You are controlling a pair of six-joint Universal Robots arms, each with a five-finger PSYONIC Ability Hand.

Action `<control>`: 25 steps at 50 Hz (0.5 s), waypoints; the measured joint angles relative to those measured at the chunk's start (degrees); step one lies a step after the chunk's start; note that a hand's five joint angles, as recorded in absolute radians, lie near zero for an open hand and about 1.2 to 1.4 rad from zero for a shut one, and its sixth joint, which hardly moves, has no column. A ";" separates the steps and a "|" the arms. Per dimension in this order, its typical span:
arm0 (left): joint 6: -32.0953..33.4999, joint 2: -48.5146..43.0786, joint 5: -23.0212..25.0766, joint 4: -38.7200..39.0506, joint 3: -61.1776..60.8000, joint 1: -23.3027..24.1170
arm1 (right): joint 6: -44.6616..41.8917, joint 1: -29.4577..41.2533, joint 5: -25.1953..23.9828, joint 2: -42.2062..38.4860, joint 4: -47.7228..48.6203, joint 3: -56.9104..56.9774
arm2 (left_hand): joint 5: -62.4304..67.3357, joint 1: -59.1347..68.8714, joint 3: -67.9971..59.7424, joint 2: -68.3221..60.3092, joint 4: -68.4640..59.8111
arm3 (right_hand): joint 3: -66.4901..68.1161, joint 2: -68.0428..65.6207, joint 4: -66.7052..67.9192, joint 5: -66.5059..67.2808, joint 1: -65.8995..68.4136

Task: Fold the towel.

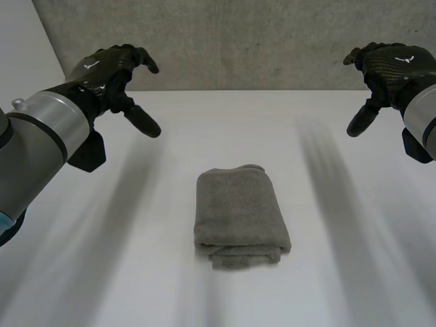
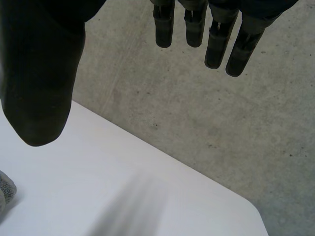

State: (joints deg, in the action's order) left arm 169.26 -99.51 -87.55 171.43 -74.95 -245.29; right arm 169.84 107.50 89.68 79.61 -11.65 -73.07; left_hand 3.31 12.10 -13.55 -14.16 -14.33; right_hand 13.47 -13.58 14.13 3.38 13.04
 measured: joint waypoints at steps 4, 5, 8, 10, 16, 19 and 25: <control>0.30 0.18 -3.22 0.04 -0.10 0.26 | 0.02 0.10 -0.10 0.17 0.99 -0.76 | 0.00 0.00 0.00 0.00 0.00 | 0.00 0.00 0.00 0.00 0.00; 0.37 0.21 -3.99 0.05 -0.11 0.34 | 0.02 0.14 -0.15 0.22 1.24 -0.96 | 0.00 0.00 0.00 0.00 0.00 | 0.00 0.00 0.00 0.00 0.00; 0.45 0.20 -5.18 0.05 -0.14 0.48 | 0.00 0.22 -0.28 0.32 1.61 -1.30 | 0.00 0.00 0.00 0.00 0.00 | 0.00 0.00 0.00 0.00 0.00; 0.48 0.13 -5.63 0.05 -0.16 0.58 | -0.02 0.33 -0.43 0.36 1.76 -1.52 | 0.00 0.00 0.00 0.00 0.00 | 0.00 0.00 0.00 0.00 0.00; 0.48 -0.23 -5.75 0.01 -0.21 0.70 | -0.09 0.68 -0.67 0.33 1.76 -1.78 | 0.00 0.00 0.00 0.00 0.00 | 0.00 0.00 0.00 0.00 0.00; 0.44 -0.40 -5.62 0.00 -0.25 0.70 | -0.11 0.86 -0.72 0.31 1.68 -1.82 | 0.00 0.00 0.00 0.00 0.00 | 0.00 0.00 0.00 0.00 0.00; 0.39 -0.52 -5.53 0.09 -0.34 0.70 | -0.12 0.96 -0.68 0.34 1.64 -1.82 | 0.00 0.00 0.00 0.00 0.00 | 0.00 0.00 0.00 0.00 0.00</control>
